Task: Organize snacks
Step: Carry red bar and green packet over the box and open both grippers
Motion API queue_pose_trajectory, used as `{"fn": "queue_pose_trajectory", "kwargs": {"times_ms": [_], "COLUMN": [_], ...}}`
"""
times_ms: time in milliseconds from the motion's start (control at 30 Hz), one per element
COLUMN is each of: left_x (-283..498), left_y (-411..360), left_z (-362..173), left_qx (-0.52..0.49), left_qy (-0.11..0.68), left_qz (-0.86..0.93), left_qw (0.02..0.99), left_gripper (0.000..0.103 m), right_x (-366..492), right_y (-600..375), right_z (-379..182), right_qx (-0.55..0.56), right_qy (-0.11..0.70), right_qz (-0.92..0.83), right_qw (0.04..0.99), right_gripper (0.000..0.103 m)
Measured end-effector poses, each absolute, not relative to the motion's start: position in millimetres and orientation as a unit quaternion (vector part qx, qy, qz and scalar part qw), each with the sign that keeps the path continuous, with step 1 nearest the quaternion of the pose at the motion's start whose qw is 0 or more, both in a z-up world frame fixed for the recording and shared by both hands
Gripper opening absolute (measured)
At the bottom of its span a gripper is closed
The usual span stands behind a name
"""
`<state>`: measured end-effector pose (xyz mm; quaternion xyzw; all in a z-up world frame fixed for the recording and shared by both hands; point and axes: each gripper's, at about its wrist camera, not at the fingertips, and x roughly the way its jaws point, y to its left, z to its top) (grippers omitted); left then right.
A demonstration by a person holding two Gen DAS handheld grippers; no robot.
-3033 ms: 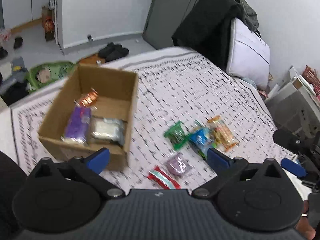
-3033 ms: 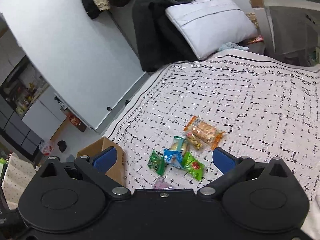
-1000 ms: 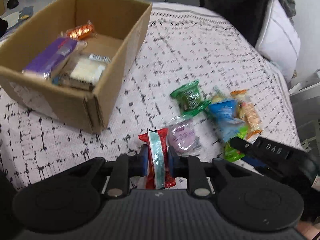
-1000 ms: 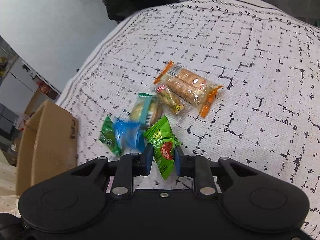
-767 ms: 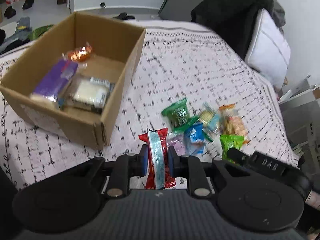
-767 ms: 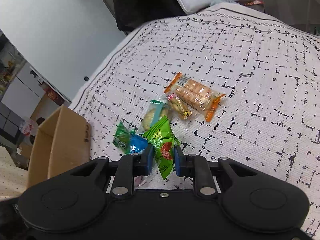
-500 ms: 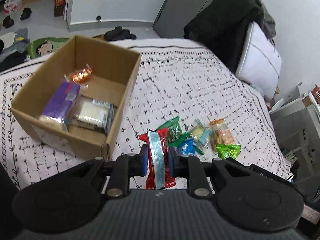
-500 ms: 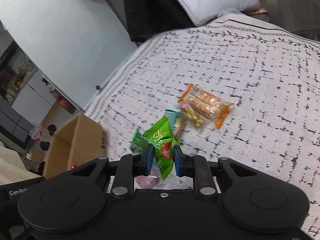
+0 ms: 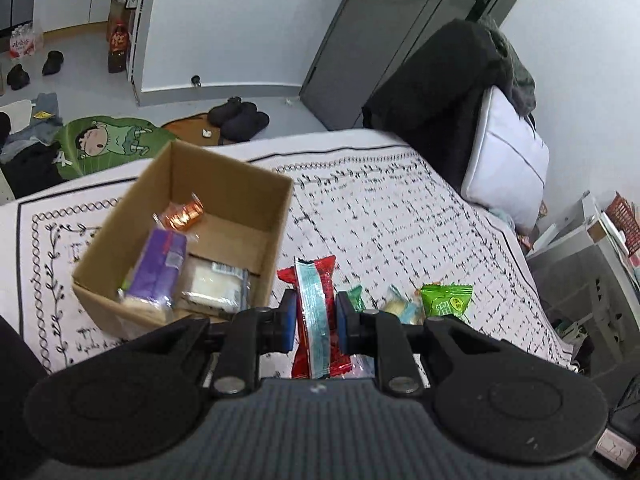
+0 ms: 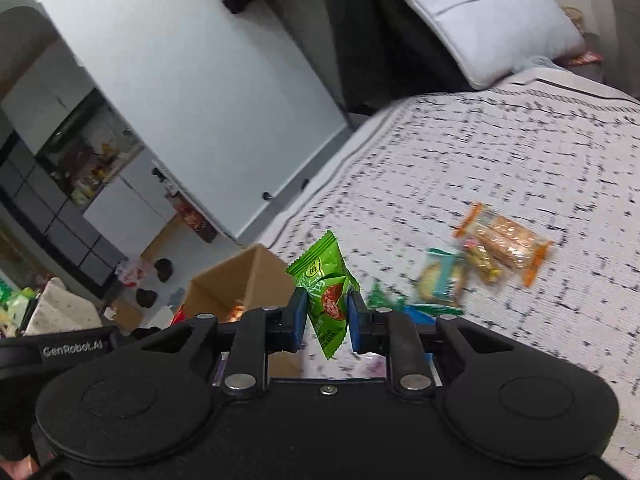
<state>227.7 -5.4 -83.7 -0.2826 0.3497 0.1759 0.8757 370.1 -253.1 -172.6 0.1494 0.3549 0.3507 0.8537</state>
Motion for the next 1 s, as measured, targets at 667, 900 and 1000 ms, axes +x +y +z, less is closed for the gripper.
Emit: {"fn": "queue_pose_trajectory", "kwargs": {"times_ms": [667, 900, 1000], "left_x": [201, 201, 203], "left_y": [82, 114, 124], "left_z": [-79, -86, -90], "left_qx": [-0.322, -0.334, -0.337], "left_qy": [0.323, 0.323, 0.326], "left_qz": [0.191, 0.173, 0.165], "left_qw": [0.869, 0.868, 0.867], "left_gripper": [0.019, 0.019, 0.019], "right_x": [334, 331, 332], "right_y": [-188, -168, -158], "right_z": [-173, -175, -178], "right_qx": [0.158, 0.151, 0.146], "right_qy": [0.327, 0.317, 0.322], "right_qz": [0.382, 0.393, 0.395], "right_qw": [0.850, 0.850, 0.848], "right_gripper": [0.021, 0.021, 0.021]}}
